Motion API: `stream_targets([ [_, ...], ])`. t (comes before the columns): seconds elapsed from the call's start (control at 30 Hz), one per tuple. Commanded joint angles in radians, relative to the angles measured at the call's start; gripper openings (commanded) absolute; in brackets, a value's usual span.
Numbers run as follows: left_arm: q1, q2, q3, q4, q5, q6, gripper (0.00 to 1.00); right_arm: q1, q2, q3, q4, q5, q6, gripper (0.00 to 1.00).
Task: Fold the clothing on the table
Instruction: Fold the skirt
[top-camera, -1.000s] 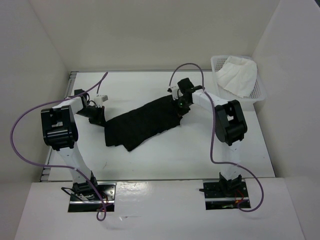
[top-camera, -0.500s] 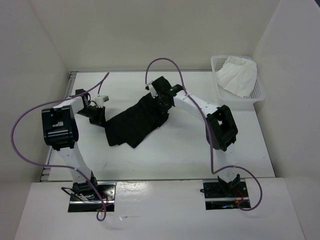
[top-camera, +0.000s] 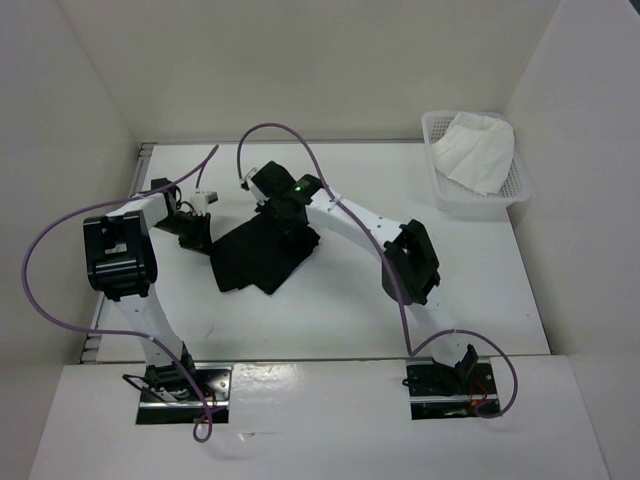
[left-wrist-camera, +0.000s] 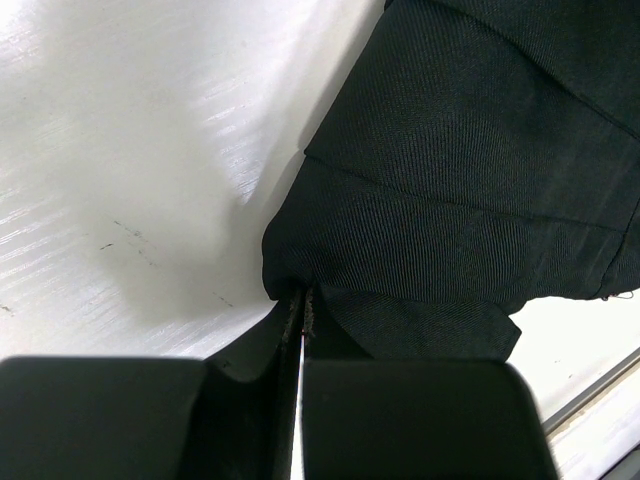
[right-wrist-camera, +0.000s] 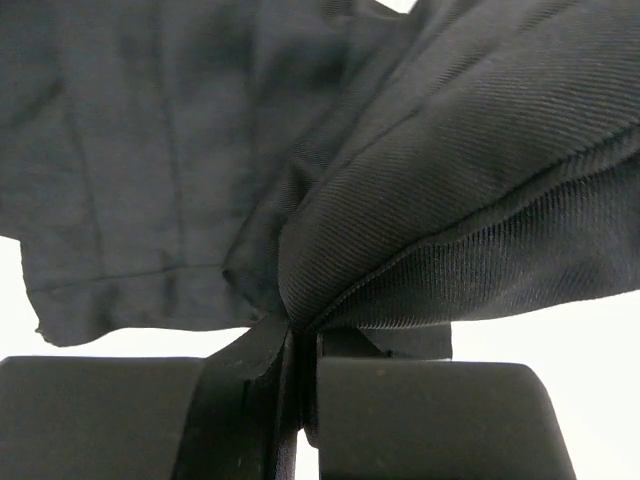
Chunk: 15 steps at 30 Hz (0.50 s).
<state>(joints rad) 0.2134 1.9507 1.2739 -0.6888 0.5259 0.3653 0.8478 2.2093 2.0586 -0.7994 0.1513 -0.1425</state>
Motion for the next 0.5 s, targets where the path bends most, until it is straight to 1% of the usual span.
stream_targets([
  [0.0, -0.006, 0.007, -0.016, -0.02, 0.0, 0.018, 0.0, 0.054, 0.044, 0.107, -0.055, 0.017, 0.012, 0.0],
  [0.17, -0.006, 0.007, -0.025, -0.02, 0.0, 0.018, 0.0, 0.111, 0.105, 0.213, -0.105, 0.017, 0.012, 0.0],
  [0.37, -0.006, 0.007, -0.034, -0.011, 0.0, 0.018, 0.0, 0.18, 0.196, 0.422, -0.219, -0.01, 0.021, 0.0],
  [0.47, -0.006, 0.007, -0.034, -0.011, 0.0, 0.018, 0.0, 0.192, 0.262, 0.532, -0.283, -0.021, 0.021, 0.0],
])
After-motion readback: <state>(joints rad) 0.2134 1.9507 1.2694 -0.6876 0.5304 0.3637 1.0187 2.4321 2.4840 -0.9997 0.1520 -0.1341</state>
